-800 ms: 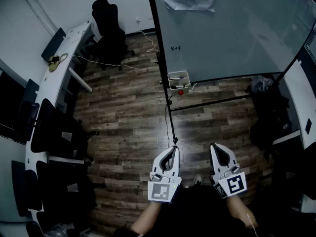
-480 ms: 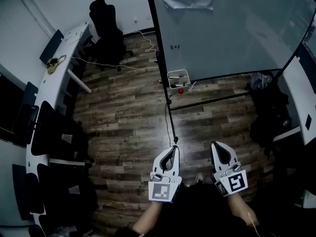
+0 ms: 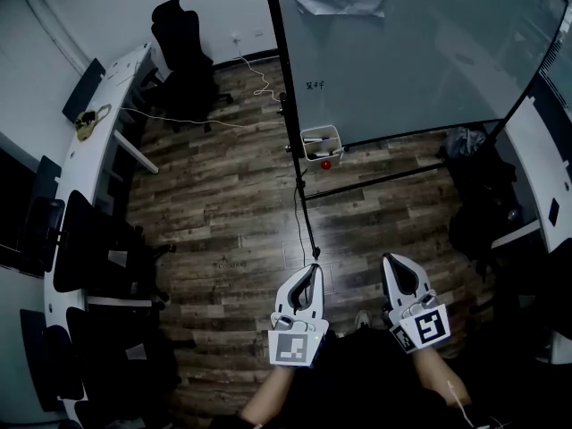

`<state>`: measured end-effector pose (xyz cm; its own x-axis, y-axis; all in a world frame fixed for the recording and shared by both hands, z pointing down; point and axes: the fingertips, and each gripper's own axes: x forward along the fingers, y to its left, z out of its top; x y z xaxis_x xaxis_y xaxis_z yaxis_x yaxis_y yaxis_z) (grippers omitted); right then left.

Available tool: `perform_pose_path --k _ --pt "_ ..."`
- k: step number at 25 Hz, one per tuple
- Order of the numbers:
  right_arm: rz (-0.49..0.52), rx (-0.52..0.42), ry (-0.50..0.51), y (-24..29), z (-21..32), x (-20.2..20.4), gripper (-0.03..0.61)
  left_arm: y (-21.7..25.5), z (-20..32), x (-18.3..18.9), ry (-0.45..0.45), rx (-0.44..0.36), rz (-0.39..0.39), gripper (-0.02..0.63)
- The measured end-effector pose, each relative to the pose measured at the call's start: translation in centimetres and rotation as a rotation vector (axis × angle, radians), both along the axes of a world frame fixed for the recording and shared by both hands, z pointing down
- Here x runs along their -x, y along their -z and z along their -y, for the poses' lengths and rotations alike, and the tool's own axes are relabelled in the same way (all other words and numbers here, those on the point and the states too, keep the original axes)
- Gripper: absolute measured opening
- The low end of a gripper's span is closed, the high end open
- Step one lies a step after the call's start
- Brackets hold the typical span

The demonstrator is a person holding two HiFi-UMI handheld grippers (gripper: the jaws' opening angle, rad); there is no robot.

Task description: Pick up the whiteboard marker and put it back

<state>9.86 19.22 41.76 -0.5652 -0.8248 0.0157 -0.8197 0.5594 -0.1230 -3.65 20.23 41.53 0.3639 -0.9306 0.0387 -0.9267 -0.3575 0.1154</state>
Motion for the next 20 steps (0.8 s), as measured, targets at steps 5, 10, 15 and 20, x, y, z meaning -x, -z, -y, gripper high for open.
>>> perform_pose_path --k 5,10,15,20 --pt "-0.01 0.007 -0.031 -0.1 -0.3 1.2 0.008 -0.4 -0.4 1.6 -0.014 0.012 -0.009 0.002" --pt "-0.016 0.017 -0.062 -0.7 -1.4 2.4 0.008 -0.5 -1.2 3.0 -0.058 0.015 -0.008 0.002" --pt "-0.021 0.018 -0.081 -0.9 -1.9 3.6 0.008 -0.6 -1.6 4.5 -0.077 0.02 -0.007 0.002" --pt "-0.028 0.019 -0.09 -1.0 -1.8 3.7 0.008 -0.9 -1.5 4.8 -0.069 0.034 -0.024 0.002"
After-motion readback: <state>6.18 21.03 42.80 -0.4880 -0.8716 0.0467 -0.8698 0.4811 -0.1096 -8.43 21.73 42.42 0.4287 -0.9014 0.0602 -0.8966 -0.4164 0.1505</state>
